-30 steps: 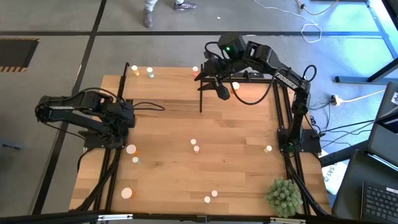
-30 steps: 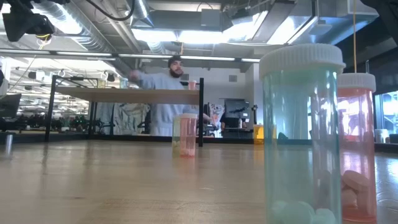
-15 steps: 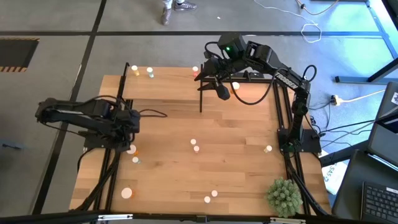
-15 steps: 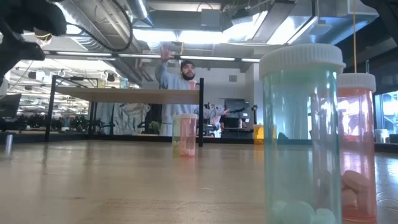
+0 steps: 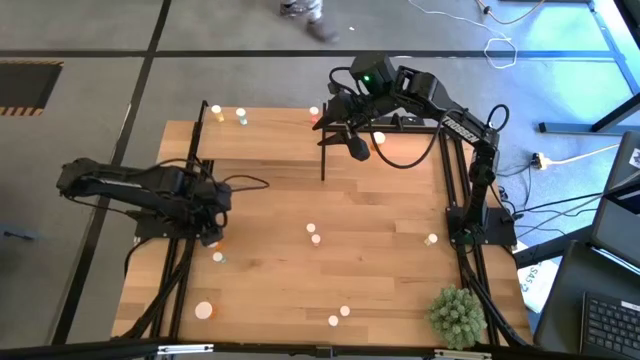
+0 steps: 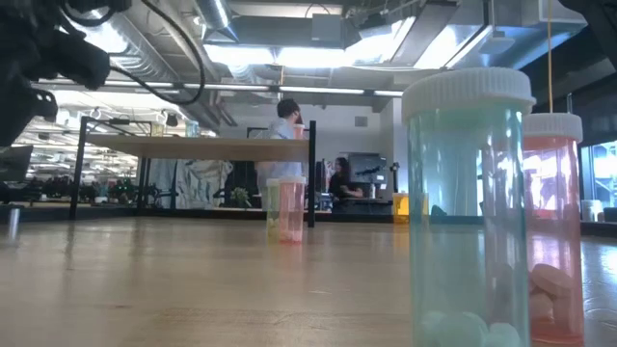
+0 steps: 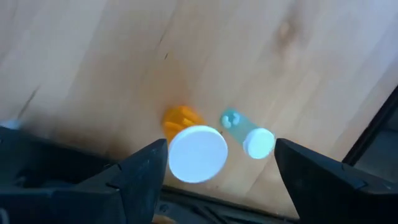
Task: Pick and place medicine bottles onto shelf by color
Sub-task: Put the middle left big orange pill bottle on the shelf
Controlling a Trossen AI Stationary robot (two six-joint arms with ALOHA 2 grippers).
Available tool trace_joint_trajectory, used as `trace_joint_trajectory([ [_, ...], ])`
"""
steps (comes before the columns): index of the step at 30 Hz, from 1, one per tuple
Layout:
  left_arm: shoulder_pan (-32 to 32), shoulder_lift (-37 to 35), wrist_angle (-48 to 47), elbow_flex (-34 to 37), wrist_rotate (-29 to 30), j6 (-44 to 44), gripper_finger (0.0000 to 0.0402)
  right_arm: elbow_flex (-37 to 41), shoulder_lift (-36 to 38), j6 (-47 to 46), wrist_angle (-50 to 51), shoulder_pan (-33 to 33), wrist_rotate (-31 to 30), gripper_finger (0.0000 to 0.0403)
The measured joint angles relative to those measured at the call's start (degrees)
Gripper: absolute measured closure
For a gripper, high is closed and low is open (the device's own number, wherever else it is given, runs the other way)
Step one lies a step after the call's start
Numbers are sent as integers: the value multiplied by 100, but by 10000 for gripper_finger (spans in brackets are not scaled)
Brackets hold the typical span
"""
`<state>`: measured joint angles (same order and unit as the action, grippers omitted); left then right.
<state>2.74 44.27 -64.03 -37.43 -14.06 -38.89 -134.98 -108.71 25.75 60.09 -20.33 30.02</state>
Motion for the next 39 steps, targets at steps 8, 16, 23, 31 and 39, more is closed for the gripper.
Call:
trace_joint_trajectory([
  [8, 255, 41, 412, 346, 4, 27, 110, 0, 0, 0, -1, -1, 0, 210],
  [16, 642, 474, 454, 376, 147, 197, 111, 0, 0, 1, -1, -1, 0, 210],
  [23, 1013, 1045, 453, 376, 504, 201, 111, 0, 0, 1, -1, -1, 0, 210],
  [31, 1174, 1417, 451, 376, 615, 205, 111, 0, 0, 1, -1, 1, 0, 210],
  [39, 1325, 1552, 471, 376, 802, 210, 111, 0, 0, -1, -1, 1, 0, 210],
])
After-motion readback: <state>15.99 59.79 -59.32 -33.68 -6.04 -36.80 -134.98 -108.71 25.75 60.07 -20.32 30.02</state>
